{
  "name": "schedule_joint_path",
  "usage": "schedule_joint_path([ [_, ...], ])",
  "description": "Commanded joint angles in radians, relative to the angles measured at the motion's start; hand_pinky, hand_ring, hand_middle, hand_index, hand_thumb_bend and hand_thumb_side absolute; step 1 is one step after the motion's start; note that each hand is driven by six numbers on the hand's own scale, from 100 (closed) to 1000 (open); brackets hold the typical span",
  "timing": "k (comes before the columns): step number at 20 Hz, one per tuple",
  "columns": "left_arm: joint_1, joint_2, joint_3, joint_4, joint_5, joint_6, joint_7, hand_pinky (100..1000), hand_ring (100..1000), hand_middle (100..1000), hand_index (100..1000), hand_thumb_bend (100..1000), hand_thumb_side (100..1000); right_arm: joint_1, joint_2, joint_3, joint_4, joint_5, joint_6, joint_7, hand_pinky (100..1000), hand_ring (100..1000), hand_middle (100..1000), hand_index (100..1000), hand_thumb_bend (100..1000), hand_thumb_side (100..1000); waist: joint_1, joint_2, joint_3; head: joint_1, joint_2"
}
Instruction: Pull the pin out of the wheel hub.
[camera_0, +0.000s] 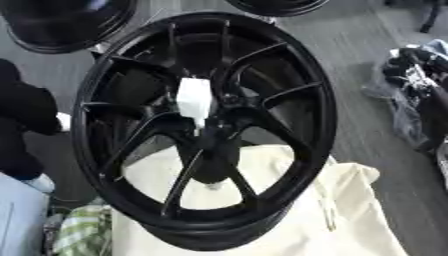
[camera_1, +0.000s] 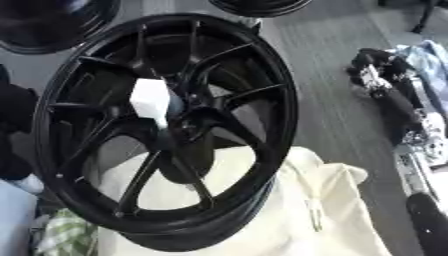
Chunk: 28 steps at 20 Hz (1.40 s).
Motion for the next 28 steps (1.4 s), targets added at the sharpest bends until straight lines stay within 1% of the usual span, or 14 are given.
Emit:
schedule_joint_path([
  [1,-0.073,0.142,-0.052,-0.061,0.013,0.043,-0.067,724,705,730,787,100,702,-0.003,-0.033,-0.003,-0.02,0.0,0.001,-0.002,820,721,654,742,231,386,0.001,-0.024,-0.002,-0.002,0.005],
  [5,-0.19,0.263,-0.133,-0.071,0.011,0.084,-0.184,737,718,738,787,100,691,-0.001,-0.036,0.001,-0.019,0.002,0.001,0.0,819,720,653,742,232,387,0.004,-0.027,-0.005,-0.003,0.005],
  [8,-0.278,0.354,-0.202,-0.071,0.003,0.11,-0.28,753,736,751,793,100,661,0.001,-0.039,0.003,-0.016,0.003,0.002,0.002,819,720,653,741,233,388,0.008,-0.028,-0.008,-0.005,0.005],
  [10,-0.33,0.393,-0.245,-0.071,-0.006,0.116,-0.348,768,750,763,802,100,659,0.003,-0.038,0.005,-0.012,0.005,0.004,0.003,819,720,652,741,233,390,0.011,-0.029,-0.01,-0.003,0.005],
  [12,-0.373,0.415,-0.281,-0.071,-0.019,0.117,-0.422,780,764,776,813,100,661,0.004,-0.038,0.007,-0.01,0.008,0.005,0.005,819,720,652,741,232,390,0.012,-0.03,-0.012,-0.002,0.005],
  [15,-0.431,0.425,-0.325,-0.071,-0.061,0.119,-0.535,790,772,780,818,100,652,0.006,-0.04,0.008,-0.01,0.009,0.004,0.005,819,719,651,741,231,390,0.013,-0.033,-0.014,-0.002,0.005],
  [20,-0.517,0.401,-0.382,-0.071,-0.133,0.126,-0.701,799,779,781,822,100,665,0.009,-0.042,0.01,-0.01,0.009,0.005,0.006,818,719,651,741,231,391,0.013,-0.036,-0.013,-0.002,0.005],
  [23,-0.557,0.376,-0.413,-0.071,-0.176,0.161,-0.772,801,780,781,824,100,674,0.011,-0.042,0.012,-0.009,0.01,0.006,0.007,818,719,650,740,231,391,0.013,-0.037,-0.013,-0.004,0.005],
  [28,-0.603,0.335,-0.466,-0.071,-0.22,0.247,-0.838,807,785,787,829,100,669,0.014,-0.04,0.013,-0.008,0.012,0.007,0.008,818,718,650,740,231,393,0.011,-0.038,-0.013,-0.007,0.005],
])
